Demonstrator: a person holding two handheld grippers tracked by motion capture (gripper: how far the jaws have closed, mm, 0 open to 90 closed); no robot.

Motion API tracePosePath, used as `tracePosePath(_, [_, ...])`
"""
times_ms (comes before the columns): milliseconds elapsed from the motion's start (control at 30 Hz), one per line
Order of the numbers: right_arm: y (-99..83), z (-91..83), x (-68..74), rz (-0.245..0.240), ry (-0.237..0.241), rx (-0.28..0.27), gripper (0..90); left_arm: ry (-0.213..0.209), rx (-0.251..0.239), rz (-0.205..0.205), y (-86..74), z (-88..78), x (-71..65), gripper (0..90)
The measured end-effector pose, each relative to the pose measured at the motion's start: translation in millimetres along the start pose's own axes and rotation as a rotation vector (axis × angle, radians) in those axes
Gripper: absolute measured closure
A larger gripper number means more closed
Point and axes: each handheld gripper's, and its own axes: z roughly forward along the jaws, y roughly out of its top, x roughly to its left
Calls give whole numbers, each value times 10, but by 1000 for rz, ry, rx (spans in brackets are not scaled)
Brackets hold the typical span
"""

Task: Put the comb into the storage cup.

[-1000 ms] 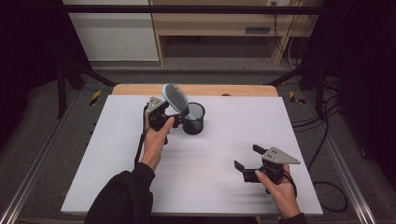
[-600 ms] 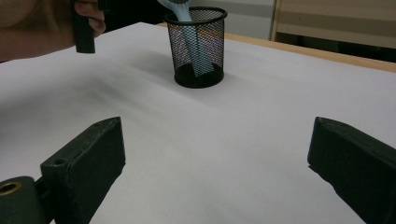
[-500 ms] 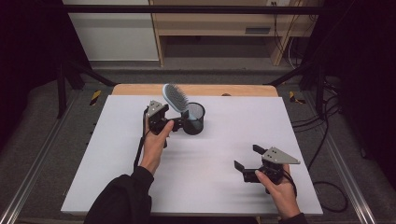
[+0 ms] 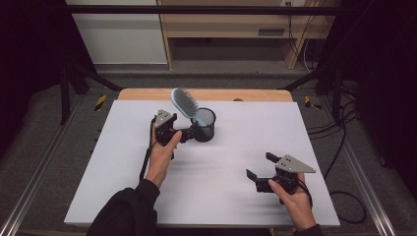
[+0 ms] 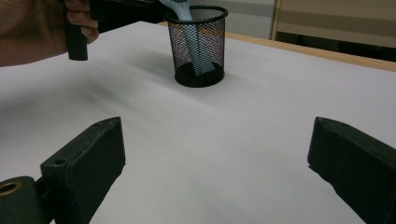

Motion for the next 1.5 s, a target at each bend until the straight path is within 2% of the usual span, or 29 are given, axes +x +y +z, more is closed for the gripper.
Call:
tracePosePath(233, [0, -2, 0, 2, 2, 0, 43, 1, 13, 0, -48, -29, 2, 37])
tracePosePath(367, [0, 1, 0, -2, 3, 1, 43, 6, 40, 27, -71, -35, -23, 37])
tracePosePath(1300, [3, -1, 3, 0, 5, 0, 42, -13, 43, 44, -99, -102, -64, 40])
tracePosePath(1500, [3, 0, 4, 0, 6, 0, 42, -6, 40, 62, -115, -126, -78, 40])
